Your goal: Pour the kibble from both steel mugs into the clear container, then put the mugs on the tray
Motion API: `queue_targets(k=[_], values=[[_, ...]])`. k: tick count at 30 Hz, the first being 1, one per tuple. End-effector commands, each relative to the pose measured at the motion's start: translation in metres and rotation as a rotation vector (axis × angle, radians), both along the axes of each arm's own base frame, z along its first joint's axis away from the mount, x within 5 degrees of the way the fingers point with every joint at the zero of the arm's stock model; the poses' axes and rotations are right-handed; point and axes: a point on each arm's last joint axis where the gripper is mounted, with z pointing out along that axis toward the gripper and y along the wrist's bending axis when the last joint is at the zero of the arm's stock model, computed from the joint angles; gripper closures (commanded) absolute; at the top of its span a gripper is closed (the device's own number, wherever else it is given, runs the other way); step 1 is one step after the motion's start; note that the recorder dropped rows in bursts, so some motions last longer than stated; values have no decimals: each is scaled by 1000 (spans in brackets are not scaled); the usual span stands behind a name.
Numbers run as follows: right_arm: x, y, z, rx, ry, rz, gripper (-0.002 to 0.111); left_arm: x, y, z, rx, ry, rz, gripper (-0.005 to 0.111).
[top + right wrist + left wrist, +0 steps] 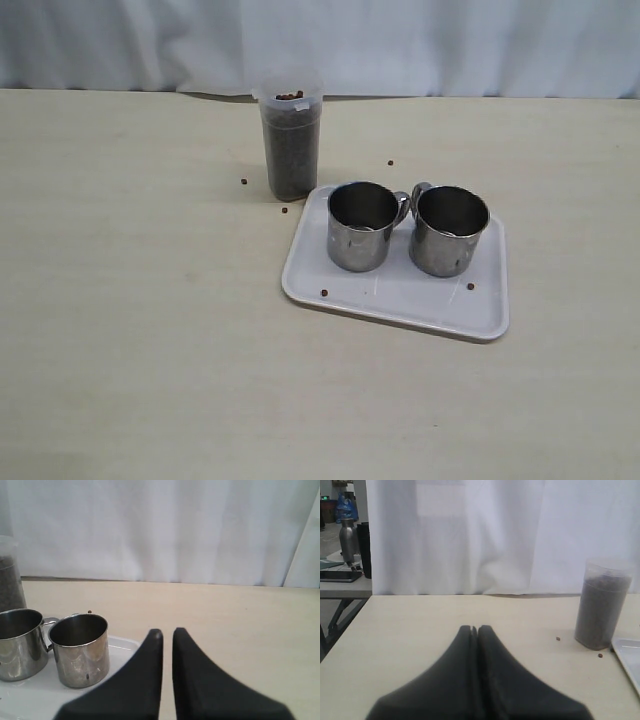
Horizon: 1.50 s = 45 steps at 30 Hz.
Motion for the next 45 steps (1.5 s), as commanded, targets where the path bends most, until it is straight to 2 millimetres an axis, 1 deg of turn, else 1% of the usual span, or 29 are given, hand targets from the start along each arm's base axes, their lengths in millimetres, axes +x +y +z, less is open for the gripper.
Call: queue_targets(k=[1, 14, 40, 45], values=[[0, 0, -1, -5, 2, -2, 103, 0, 0, 0, -9, -12, -2, 107], [0, 0, -1, 24, 4, 1, 103, 0, 0, 0, -9, -12, -2, 107], [0, 0, -1, 24, 4, 1, 103, 0, 0, 0, -9, -12, -2, 107], [0, -2, -1, 24, 4, -36, 103, 0, 0, 0, -9, -12, -2, 107]])
